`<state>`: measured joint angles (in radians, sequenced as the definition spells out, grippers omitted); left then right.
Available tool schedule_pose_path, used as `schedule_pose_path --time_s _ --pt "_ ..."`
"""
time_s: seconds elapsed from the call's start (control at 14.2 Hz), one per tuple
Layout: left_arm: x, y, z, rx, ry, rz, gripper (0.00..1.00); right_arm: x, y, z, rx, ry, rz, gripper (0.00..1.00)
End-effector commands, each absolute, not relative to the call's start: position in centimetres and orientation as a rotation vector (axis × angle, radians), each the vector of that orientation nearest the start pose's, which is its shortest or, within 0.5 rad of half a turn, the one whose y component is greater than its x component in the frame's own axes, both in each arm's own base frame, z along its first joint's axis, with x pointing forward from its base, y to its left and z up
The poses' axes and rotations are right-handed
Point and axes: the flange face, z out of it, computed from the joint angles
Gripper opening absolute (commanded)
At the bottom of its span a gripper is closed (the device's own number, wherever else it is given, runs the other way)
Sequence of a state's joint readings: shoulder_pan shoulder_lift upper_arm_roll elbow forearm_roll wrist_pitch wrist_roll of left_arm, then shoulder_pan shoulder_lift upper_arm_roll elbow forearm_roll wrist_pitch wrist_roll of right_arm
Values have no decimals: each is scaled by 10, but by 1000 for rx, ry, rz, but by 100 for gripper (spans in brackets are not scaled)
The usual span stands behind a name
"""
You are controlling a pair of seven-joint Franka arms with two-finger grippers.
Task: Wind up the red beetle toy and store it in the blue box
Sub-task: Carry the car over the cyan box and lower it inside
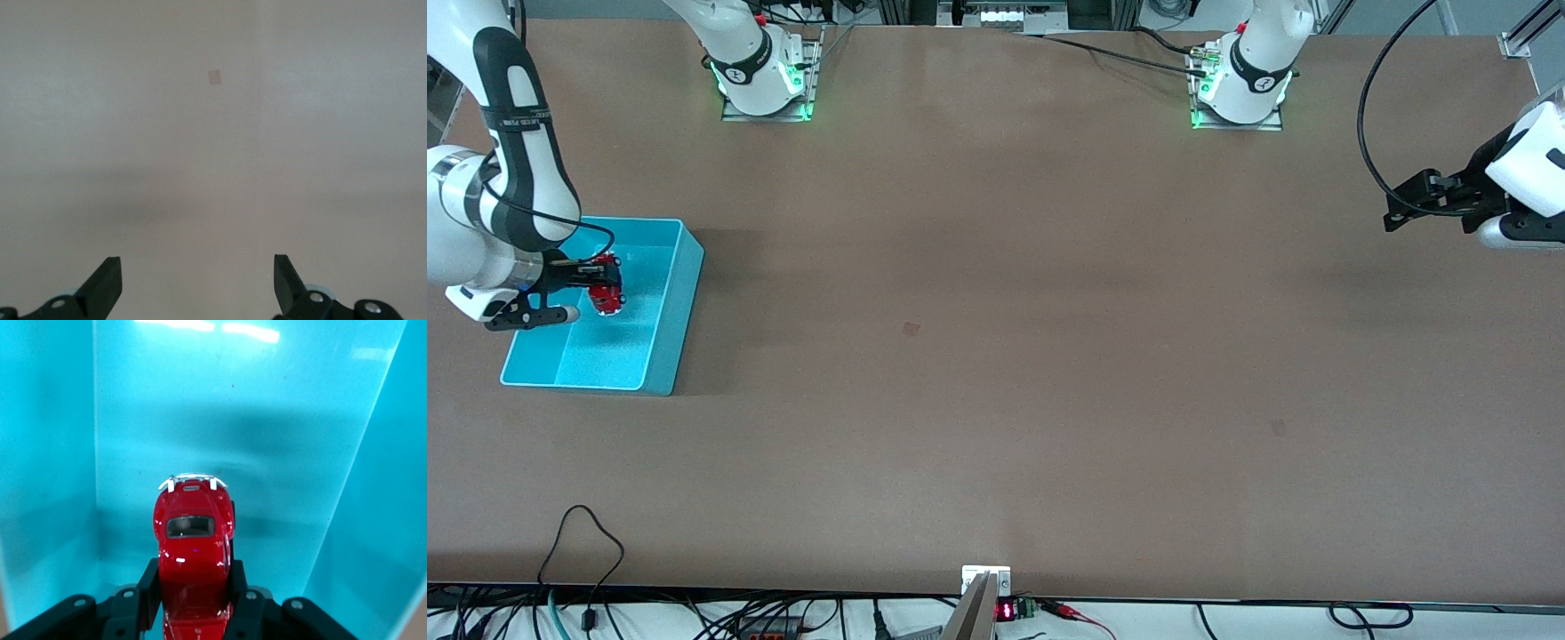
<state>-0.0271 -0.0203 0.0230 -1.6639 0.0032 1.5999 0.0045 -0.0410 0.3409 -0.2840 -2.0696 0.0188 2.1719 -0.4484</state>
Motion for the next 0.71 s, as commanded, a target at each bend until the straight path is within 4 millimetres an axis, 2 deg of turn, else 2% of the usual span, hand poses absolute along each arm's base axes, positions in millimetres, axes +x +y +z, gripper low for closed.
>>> schedule_pose_path --time_s 0.0,0.28,0.63 --pt "551 -4 600 -3145 2 82 100 513 -182 238 -3099 -126 352 0" --pt "550 -4 600 -3145 5 89 100 502 -184 219 -3083 -104 404 0" --pt "551 -3 607 -3146 10 68 100 504 -186 202 -3088 -35 383 0"
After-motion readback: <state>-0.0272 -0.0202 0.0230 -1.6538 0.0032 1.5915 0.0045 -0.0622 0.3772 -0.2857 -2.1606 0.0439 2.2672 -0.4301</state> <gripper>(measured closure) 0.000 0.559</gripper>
